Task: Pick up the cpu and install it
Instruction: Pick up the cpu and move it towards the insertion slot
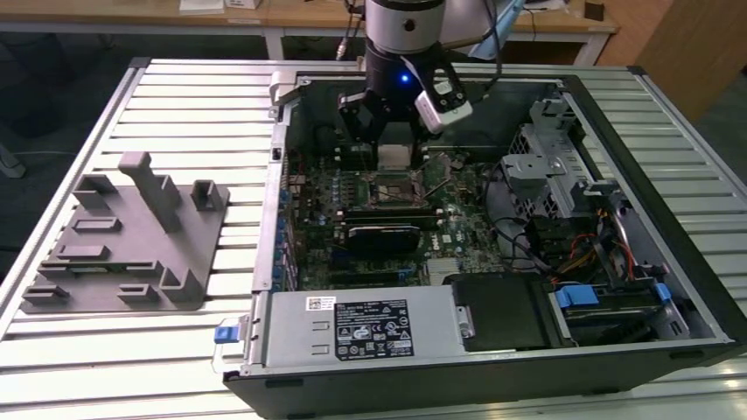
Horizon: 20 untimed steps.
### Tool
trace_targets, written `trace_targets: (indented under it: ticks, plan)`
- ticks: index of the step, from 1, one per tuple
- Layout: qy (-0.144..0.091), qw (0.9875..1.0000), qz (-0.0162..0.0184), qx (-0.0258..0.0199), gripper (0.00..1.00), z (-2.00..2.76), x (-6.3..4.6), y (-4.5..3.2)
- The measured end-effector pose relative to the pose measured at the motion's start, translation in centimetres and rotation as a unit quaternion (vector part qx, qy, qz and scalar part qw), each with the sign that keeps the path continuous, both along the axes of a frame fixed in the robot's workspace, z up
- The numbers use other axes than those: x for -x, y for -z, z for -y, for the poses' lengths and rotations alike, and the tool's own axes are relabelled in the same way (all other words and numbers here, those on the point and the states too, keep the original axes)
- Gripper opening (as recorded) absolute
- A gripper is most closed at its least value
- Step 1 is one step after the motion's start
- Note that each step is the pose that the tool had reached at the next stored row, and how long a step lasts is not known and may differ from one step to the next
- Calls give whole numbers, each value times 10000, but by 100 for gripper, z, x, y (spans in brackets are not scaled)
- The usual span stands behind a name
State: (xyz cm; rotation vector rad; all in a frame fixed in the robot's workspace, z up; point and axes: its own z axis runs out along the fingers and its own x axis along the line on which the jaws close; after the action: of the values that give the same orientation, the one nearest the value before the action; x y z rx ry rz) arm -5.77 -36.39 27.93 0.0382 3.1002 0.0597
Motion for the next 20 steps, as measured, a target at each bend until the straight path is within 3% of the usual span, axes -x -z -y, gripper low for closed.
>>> trace_targets:
  ticks: [8, 20]
  plan:
    - [0, 10000, -3, -1, 55, -38, -1, 140]
    - [-1, 10000, -5, -1, 55, -88, -6, 174]
